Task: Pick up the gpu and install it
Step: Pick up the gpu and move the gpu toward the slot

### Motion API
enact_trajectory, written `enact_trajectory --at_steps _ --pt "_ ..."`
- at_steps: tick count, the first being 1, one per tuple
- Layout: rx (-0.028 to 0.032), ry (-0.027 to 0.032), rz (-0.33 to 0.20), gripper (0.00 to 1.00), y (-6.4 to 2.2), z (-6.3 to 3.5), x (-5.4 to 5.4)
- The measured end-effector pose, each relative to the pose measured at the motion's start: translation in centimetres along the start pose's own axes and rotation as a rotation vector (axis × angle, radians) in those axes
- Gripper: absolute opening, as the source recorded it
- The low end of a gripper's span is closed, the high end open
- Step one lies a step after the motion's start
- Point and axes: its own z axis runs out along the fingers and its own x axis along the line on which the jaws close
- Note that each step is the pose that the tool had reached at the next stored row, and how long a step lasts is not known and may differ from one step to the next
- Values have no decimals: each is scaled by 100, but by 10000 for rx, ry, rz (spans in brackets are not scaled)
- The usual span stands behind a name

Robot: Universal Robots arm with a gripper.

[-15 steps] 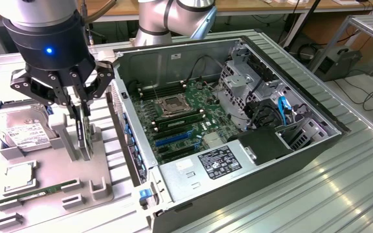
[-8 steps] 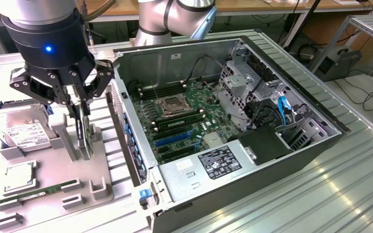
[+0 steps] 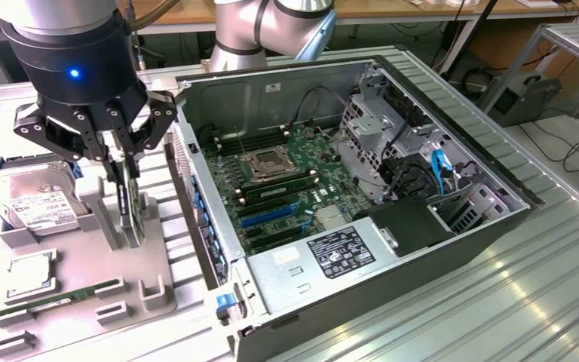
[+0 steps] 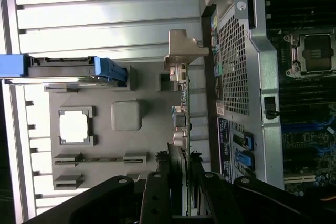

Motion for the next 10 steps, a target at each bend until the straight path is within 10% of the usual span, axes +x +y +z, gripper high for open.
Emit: enact_trajectory --at_steps 10 --pt "0 0 -5 26 2 -36 -1"
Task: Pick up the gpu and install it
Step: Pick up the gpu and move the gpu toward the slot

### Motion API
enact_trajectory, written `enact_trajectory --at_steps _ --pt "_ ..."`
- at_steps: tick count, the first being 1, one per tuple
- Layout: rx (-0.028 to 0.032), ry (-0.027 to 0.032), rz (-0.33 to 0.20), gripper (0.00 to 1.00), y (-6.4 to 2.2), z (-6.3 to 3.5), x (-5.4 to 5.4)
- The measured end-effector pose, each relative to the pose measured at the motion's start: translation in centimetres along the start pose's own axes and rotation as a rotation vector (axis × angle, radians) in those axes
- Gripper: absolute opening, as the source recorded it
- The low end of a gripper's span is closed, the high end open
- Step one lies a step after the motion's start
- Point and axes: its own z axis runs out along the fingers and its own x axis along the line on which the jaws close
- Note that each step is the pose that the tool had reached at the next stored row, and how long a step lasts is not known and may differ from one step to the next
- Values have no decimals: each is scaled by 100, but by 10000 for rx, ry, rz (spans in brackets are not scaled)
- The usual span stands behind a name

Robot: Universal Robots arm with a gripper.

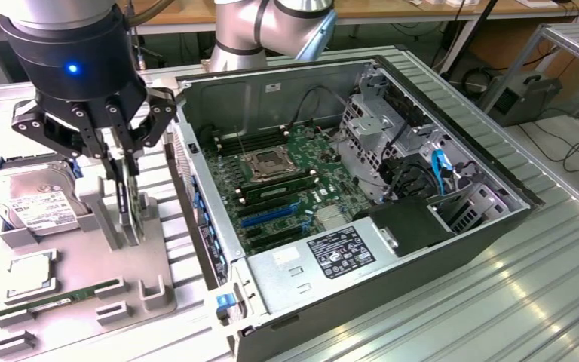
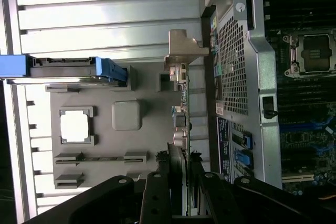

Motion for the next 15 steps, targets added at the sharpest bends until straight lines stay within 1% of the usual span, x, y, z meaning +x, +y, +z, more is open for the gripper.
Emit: enact_trajectory --at_steps 15 --pt "0 0 -5 26 3 -78 -2"
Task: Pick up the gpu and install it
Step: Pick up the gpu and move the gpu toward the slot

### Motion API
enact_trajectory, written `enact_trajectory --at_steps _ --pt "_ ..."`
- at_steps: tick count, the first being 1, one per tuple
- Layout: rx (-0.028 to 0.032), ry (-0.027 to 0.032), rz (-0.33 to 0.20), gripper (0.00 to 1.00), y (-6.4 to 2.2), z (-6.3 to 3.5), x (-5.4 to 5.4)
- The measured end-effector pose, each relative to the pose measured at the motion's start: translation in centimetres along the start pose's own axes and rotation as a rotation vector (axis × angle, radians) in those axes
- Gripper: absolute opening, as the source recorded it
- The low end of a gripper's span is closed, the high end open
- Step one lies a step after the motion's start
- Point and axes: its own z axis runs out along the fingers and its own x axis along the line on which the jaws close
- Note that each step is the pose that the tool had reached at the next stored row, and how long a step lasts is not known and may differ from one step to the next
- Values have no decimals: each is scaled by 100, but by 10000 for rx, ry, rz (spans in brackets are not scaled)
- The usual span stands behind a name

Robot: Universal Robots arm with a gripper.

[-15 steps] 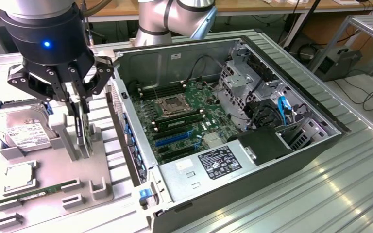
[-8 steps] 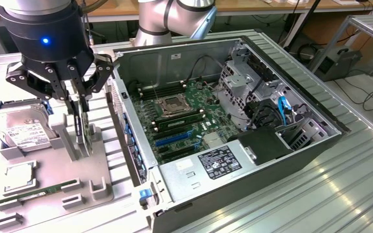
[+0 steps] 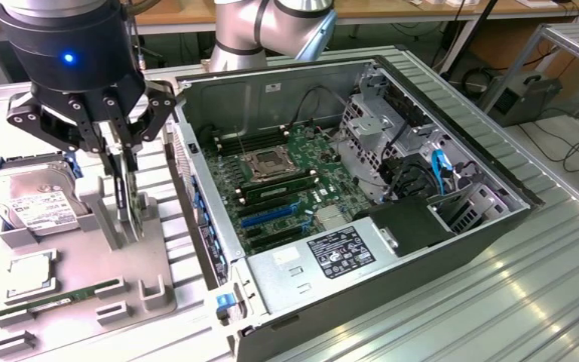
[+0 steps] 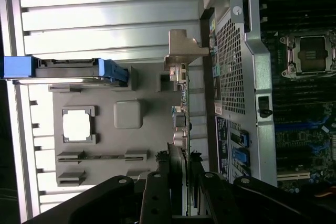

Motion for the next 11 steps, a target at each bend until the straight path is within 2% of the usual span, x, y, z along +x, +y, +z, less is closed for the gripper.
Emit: enact_trajectory --at_steps 11 --pt "0 1 -3 26 2 -46 -1"
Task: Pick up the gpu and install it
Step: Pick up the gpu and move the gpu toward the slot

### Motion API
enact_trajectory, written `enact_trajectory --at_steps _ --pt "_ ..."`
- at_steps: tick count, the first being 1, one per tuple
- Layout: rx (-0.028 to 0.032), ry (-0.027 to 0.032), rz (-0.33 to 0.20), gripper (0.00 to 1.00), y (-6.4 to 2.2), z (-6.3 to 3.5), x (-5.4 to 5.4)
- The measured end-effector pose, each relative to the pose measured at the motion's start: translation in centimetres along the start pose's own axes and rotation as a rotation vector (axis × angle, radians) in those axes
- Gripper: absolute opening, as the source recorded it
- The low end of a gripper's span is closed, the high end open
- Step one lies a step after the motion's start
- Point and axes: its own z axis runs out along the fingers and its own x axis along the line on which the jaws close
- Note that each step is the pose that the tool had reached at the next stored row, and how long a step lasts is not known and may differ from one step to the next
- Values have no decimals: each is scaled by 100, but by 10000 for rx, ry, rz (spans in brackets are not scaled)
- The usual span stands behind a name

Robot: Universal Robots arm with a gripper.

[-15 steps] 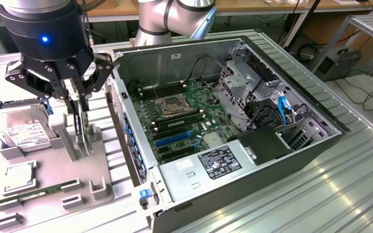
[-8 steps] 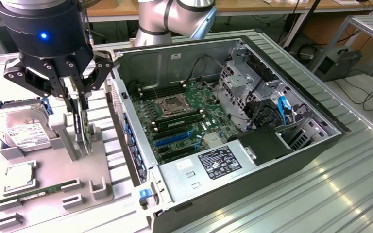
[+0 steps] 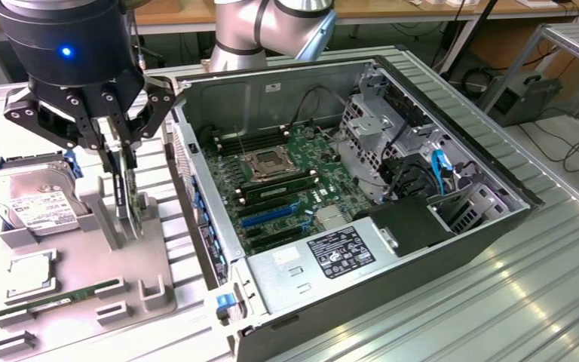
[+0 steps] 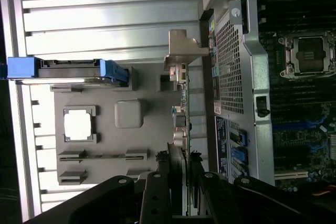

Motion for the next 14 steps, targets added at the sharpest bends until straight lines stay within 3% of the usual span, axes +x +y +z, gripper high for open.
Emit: enact_trajectory --at_steps 14 --pt "-1 -1 -1 26 2 -56 -1"
